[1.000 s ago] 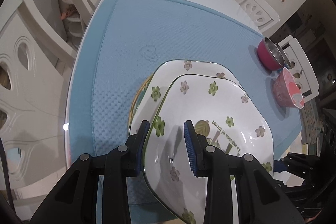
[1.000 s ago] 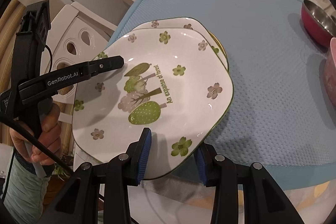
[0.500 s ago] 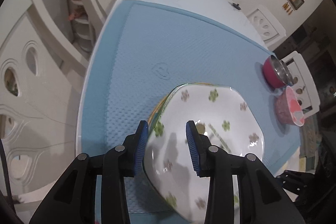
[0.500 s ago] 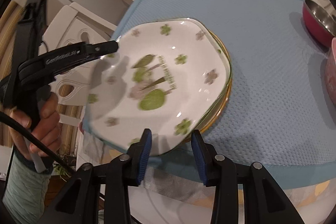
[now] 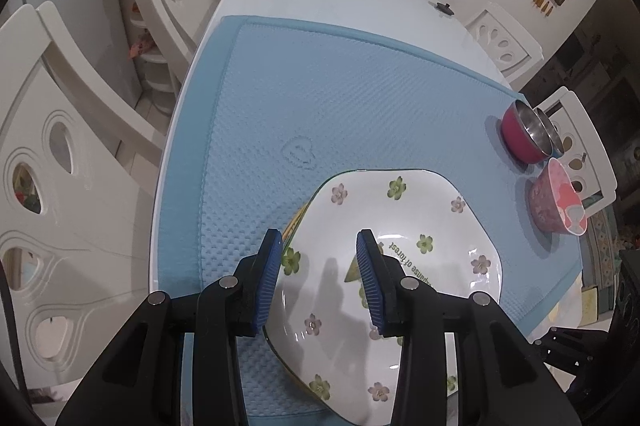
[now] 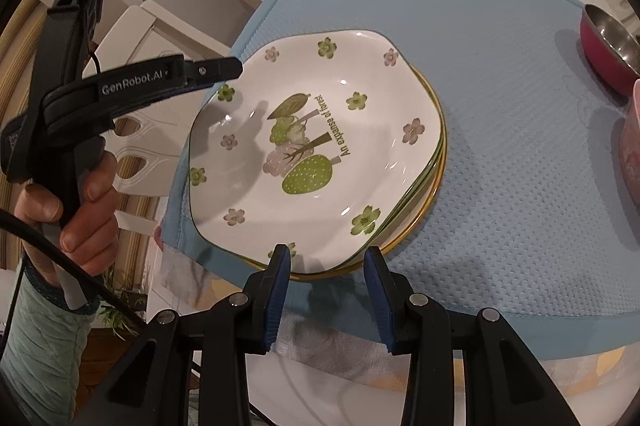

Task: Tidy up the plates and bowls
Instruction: 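Lower the held hexagonal plate onto the plate stack with both grippers, then open both grippers and release the plate onto the stack, then move both grippers to the pink patterned bowl and close on its rim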

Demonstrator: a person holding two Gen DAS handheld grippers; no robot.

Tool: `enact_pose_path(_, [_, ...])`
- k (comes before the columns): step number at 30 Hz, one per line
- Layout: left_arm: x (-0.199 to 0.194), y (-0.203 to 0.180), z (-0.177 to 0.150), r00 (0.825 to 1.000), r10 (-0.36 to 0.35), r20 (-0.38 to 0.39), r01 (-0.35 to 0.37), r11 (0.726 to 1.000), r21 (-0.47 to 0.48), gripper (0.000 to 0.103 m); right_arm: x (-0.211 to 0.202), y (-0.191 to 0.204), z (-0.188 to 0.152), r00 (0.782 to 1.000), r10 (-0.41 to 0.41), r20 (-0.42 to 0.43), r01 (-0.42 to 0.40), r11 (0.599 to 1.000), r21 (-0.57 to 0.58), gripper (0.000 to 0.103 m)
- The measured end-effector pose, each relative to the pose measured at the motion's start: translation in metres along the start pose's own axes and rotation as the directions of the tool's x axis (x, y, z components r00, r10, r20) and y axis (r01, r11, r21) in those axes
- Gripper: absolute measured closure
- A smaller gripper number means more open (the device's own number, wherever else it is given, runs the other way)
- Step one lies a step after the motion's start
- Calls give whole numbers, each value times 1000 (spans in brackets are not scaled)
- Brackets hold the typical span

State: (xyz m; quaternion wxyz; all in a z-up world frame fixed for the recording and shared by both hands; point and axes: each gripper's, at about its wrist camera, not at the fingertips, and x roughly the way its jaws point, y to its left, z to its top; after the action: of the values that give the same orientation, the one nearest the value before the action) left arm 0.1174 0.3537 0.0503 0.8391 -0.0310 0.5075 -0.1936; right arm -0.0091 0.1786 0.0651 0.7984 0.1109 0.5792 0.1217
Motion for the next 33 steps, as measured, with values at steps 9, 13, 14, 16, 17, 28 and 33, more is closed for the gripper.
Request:
enact_pose_path(9, [-4, -3, 7, 1000, 6, 2, -6, 1000, 8, 67, -14, -8, 6, 999, 4, 51, -7, 998, 56, 65])
enact_pose_path(13, [-12, -4, 14, 1000, -1, 26, 1, 1000, 3, 67, -24, -11, 9, 996, 0, 88, -7, 997, 78, 65])
enact_pose_path(14, [-15, -6, 16, 999, -6, 35, 6, 1000, 5, 67, -27, -12, 9, 995, -5, 98, -3, 997, 83, 64])
enact_pose_path(16, [-21, -13, 21, 998, -31, 58, 30, 999, 16, 64, -35, -15, 9, 992, -27, 124, 15, 995, 100, 63])
enact_pose_path(17, [-24, -18, 24, 996, -53, 66, 52, 998, 23, 55, -41, -18, 8, 988, -49, 145, 31, 992, 119, 61])
enact_pose_path(28, [-32, -117, 43, 990, -78, 117, 51, 975, 216, 42, -122, -104, 7, 917, -223, 329, 110, 938, 329, 46])
enact_pose_path(33, [-19, -172, 46, 988, -100, 116, 69, 967, 245, 41, -154, -167, -4, 890, -306, 338, 152, 898, 413, 46])
